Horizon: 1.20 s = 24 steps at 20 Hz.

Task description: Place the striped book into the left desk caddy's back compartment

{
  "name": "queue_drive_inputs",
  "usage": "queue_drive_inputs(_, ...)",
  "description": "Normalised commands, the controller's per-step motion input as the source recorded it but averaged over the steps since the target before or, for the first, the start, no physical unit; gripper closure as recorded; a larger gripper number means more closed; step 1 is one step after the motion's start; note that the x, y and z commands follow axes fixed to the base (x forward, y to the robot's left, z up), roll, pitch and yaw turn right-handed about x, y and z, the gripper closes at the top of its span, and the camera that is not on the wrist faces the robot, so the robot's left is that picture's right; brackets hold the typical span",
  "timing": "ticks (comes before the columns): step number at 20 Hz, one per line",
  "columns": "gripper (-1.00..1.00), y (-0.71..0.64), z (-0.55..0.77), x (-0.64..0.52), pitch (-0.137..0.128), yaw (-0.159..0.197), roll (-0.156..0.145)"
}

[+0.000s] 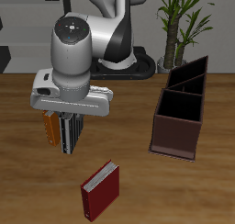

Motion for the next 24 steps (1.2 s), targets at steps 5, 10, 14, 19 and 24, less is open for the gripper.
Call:
queue_drive_inputs(5, 1.00, 0.37, 0.52, -0.47, -0.052, -0.037, -0.026)
queue_drive_inputs(10, 1.00, 0.47, 0.66, -0.64, -0.086, -0.022, -0.023)
queue_drive_inputs(14, 1.00, 0.34, 0.42, -0.48, -0.031, -0.065, -0.027)
queue_drive_inputs(19, 1.00, 0.36, 0.20, -0.46, -0.014, -0.067, -0.051)
queue_drive_inputs(24, 1.00, 0.30, 0.01, -0.34, 0.003, -0.030, -0.026)
